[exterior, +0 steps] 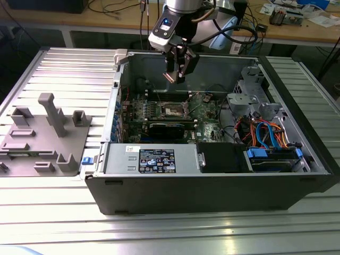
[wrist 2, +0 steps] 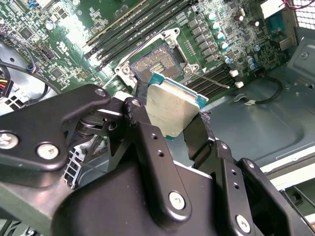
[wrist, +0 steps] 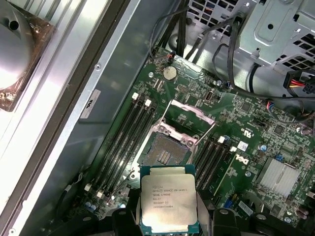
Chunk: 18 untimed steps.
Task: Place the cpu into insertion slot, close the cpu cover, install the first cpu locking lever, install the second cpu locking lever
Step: 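Place the cpu into insertion slot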
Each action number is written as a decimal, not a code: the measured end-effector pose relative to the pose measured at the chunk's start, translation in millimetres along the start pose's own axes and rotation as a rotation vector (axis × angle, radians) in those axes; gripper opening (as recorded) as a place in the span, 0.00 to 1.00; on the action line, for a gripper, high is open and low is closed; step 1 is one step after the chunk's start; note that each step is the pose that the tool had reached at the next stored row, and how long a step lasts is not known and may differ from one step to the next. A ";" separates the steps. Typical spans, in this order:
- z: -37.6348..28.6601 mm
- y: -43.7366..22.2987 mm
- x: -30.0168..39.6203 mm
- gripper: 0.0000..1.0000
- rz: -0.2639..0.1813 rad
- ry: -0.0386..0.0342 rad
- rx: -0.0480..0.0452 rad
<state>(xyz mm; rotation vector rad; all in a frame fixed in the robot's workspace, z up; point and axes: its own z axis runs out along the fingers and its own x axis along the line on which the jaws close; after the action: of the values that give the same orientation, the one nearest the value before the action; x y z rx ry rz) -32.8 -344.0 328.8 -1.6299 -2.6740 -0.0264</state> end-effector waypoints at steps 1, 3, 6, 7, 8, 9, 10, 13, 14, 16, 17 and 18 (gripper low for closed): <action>0.0 0.0 0.0 0.54 0.001 0.0001 -0.0001; 0.0 0.0 0.0 0.54 0.004 0.0001 0.0000; 0.0 0.0 0.0 0.54 0.009 0.0000 -0.0002; 0.0 0.0 0.0 0.54 0.011 0.0000 -0.0002; 0.0 0.0 0.0 0.54 0.012 0.0000 -0.0002; 0.0 0.0 0.0 0.54 0.013 -0.0001 -0.0002; 0.0 0.0 0.0 0.54 0.015 -0.0001 -0.0002; 0.0 0.0 0.0 0.54 0.021 -0.0001 -0.0004; 0.0 0.0 0.0 0.54 0.023 -0.0002 -0.0004; 0.0 0.0 0.0 0.54 0.025 -0.0001 -0.0005; 0.0 0.0 0.0 0.54 0.026 -0.0002 -0.0005; 0.0 0.0 0.0 0.54 0.028 -0.0002 -0.0005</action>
<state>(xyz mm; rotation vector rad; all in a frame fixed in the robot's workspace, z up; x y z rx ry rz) -32.8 -344.0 328.8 -1.6671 -2.6511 -0.0267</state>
